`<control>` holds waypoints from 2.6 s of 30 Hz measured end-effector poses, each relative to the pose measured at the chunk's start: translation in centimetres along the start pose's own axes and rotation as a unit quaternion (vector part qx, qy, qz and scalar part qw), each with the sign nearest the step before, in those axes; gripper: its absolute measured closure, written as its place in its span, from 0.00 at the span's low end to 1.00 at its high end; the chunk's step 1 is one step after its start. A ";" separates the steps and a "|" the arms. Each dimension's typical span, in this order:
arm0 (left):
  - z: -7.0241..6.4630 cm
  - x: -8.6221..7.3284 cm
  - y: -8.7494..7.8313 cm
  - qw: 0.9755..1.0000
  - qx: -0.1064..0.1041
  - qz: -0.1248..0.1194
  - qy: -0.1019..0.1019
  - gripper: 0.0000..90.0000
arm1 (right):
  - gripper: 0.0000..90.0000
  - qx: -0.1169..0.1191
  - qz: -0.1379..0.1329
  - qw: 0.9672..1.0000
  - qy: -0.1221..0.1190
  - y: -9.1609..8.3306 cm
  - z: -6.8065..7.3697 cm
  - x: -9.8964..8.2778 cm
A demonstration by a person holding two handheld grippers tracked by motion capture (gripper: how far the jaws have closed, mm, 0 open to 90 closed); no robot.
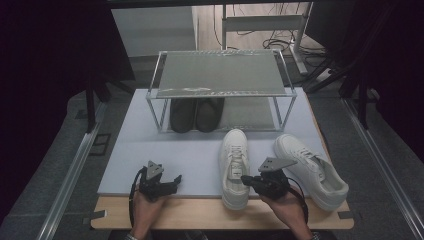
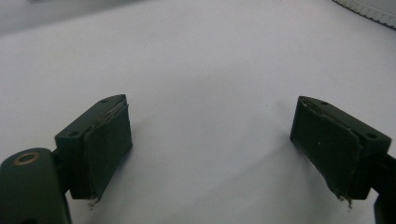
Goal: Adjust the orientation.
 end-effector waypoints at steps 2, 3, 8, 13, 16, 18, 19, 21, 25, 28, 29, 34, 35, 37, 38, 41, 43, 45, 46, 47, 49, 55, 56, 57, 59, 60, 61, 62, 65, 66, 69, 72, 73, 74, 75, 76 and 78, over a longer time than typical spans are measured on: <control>0.0 0.0 0.0 1.000 0.000 0.000 0.000 0.13 | 0.99 -0.008 0.001 1.000 0.000 -0.2 -0.2 -0.2; 0.0 0.0 0.0 1.000 0.000 0.000 0.000 0.13 | 0.99 -0.010 0.001 1.000 0.001 -0.4 -0.3 -0.2; 0.0 0.0 0.0 1.000 0.000 0.000 0.000 0.13 | 0.99 -0.018 0.003 1.000 0.011 -1.0 -1.1 -0.7; 0.0 0.0 0.0 1.000 0.000 0.000 0.000 0.13 | 0.99 -0.032 0.003 0.999 0.023 -1.8 -2.1 -1.2; 0.0 0.0 0.0 1.000 0.000 0.000 0.000 0.13 | 0.99 -0.040 0.004 0.999 0.032 -2.3 -2.7 -1.5; 0.0 0.0 0.0 1.000 0.000 0.000 0.000 0.13 | 0.99 -0.041 0.005 0.998 0.037 -2.4 -2.9 -1.6; 0.0 0.0 0.0 1.000 0.000 0.000 0.000 0.13 | 0.99 -0.038 0.005 0.999 0.039 -2.4 -3.0 -1.7; 0.0 0.0 0.0 1.000 0.000 0.000 0.000 0.13 | 0.99 -0.035 0.005 0.999 0.041 -2.5 -3.0 -1.7; 0.0 0.0 0.0 1.000 0.000 0.001 0.000 0.13 | 0.95 -0.039 0.012 0.998 0.039 -2.6 -2.6 -1.4; 0.0 0.0 0.0 1.000 0.001 0.001 0.000 0.13 | 0.92 -0.047 0.013 0.998 0.037 -3.1 -2.4 -1.2; 0.0 0.0 0.0 1.000 0.000 0.001 0.000 0.13 | 0.90 -0.049 0.013 0.998 0.036 -3.2 -2.4 -1.1; 0.0 0.0 0.0 1.000 0.001 0.001 0.000 0.13 | 0.81 -0.064 0.011 0.997 0.047 -3.9 -2.7 -0.8; 0.0 0.0 0.0 1.000 0.001 0.001 0.000 0.13 | 0.80 -0.062 0.011 0.997 0.049 -3.9 -2.9 -0.8; 0.0 0.0 0.0 1.000 0.000 0.001 0.000 0.13 | 0.77 -0.061 0.014 0.997 0.053 -3.8 -3.1 -0.7; 0.0 0.0 0.0 1.000 0.001 0.001 0.000 0.13 | 0.74 -0.058 0.015 0.997 0.058 -3.7 -3.2 -0.6; 0.0 0.0 0.0 1.000 0.001 0.001 0.000 0.13 | 0.69 -0.062 0.020 0.996 0.062 -3.3 -3.6 -0.4; 0.0 0.0 0.0 1.000 0.000 0.001 0.000 0.13 | 0.68 -0.063 0.025 0.996 0.061 -2.9 -3.8 -0.2; 0.0 0.0 0.0 1.000 0.001 0.001 0.000 0.13 | 0.66 -0.067 0.029 0.995 0.061 -2.6 -3.9 0.0; 0.0 0.0 0.0 1.000 0.000 0.001 0.000 0.13 | 0.66 -0.068 0.031 0.995 0.062 -2.4 -4.0 0.1; 0.0 0.0 0.0 1.000 0.000 0.001 0.000 0.13 | 0.66 -0.066 0.033 0.995 0.064 -2.3 -4.0 0.2; 0.0 0.0 0.0 1.000 0.000 0.001 0.000 0.13 | 0.66 -0.065 0.036 0.995 0.063 -1.9 -4.2 0.3; 0.0 0.0 0.0 1.000 0.000 0.001 0.000 0.13 | 0.68 -0.056 0.045 0.995 0.066 -1.2 -4.5 0.5; 0.0 0.0 0.0 1.000 0.000 0.001 0.000 0.13 | 0.70 -0.056 0.044 0.995 0.065 -1.1 -4.5 0.5; 0.0 0.0 0.0 1.000 0.000 0.001 0.000 0.13 | 0.73 -0.054 0.042 0.995 0.066 -1.1 -4.6 0.5; 0.0 0.0 0.0 1.000 0.000 0.001 0.000 0.13 | 0.77 -0.050 0.041 0.996 0.064 -1.1 -4.6 0.6; 0.0 0.0 0.0 1.000 0.000 0.001 0.000 0.13 | 0.79 -0.052 0.044 0.996 0.061 -1.1 -4.6 0.7; 0.0 0.0 0.0 1.000 0.000 0.001 0.000 0.13 | 0.81 -0.050 0.047 0.996 0.063 -1.1 -4.7 0.7; 0.0 0.0 0.0 1.000 0.000 0.001 0.000 0.13 | 0.83 -0.047 0.048 0.995 0.070 -1.1 -4.7 0.8; 0.0 0.0 0.0 1.000 0.000 0.001 0.000 0.13 | 0.87 -0.028 0.048 0.994 0.094 -1.1 -5.0 0.8; 0.0 0.0 0.0 1.000 0.000 0.001 0.000 0.13 | 0.88 -0.025 0.047 0.994 0.098 -1.1 -5.1 0.8; 0.0 0.0 0.0 1.000 0.000 0.001 0.000 0.13 | 0.89 -0.009 0.043 0.992 0.117 -1.1 -5.4 0.6; 0.0 0.0 0.0 1.000 0.000 0.001 0.000 0.13 | 0.90 0.010 0.035 0.990 0.139 -1.2 -5.7 0.4; 0.0 0.0 0.0 1.000 0.000 0.001 0.000 0.13 | 0.90 0.013 0.033 0.989 0.145 -1.3 -5.7 0.4; 0.0 0.0 0.0 1.000 0.000 0.001 0.000 0.13 | 0.90 0.018 0.030 0.988 0.152 -1.3 -5.8 0.4; 0.0 0.0 0.0 1.000 0.001 0.002 0.001 0.13 | 0.90 0.024 0.027 0.987 0.157 -1.3 -5.9 0.4; 0.0 0.0 0.0 1.000 0.000 0.002 0.001 0.13 | 0.90 0.030 0.024 0.986 0.164 -1.3 -6.0 0.3; 0.0 0.0 0.0 1.000 0.001 0.001 0.001 0.13 | 0.90 0.039 0.019 0.984 0.174 -1.3 -6.1 0.3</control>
Point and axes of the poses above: each handheld gripper's, and its own axes: y roughly forward along the jaws, x roughly out of its top, z roughly to its left, the point moved 1 cm from there along y, roughly forward along the jaws, and after that the axes turned 11 degrees about z, right-handed, at the moved point
